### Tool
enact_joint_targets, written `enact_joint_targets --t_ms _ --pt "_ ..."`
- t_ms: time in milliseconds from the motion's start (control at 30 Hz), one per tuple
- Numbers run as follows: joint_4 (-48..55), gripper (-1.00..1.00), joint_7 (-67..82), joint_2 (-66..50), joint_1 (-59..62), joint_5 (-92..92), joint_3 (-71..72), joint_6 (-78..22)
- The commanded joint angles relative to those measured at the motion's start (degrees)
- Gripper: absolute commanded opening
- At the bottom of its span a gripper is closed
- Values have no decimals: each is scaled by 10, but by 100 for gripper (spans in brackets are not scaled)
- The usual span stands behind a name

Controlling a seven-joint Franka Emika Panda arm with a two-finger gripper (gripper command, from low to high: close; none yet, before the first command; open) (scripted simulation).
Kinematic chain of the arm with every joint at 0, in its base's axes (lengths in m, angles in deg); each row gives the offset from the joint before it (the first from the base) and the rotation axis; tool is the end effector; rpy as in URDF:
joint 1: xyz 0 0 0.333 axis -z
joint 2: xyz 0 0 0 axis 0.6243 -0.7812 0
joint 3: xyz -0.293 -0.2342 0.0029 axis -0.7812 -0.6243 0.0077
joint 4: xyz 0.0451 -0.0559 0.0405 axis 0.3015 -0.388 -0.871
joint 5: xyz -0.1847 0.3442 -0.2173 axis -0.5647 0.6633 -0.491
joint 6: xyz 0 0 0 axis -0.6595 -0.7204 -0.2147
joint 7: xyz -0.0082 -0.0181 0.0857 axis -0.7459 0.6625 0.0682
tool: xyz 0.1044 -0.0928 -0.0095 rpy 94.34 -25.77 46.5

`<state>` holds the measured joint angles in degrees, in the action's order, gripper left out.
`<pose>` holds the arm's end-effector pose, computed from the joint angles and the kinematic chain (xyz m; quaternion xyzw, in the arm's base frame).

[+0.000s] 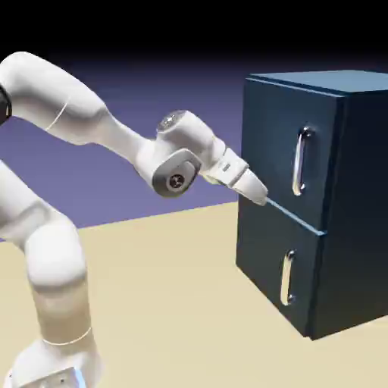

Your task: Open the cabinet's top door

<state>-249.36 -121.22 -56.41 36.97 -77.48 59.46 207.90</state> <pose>0.4243 0.0077 0.4562 -0.8608 0.3245 -0.3648 0.1438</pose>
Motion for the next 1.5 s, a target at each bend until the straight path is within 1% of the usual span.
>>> enact_joint_targets --t_ms 0,1467 --pt "3 100 -18 4 -8 -25 -9 -2" --pt "114 100 -810 184 -362 -1121 -415 -107"
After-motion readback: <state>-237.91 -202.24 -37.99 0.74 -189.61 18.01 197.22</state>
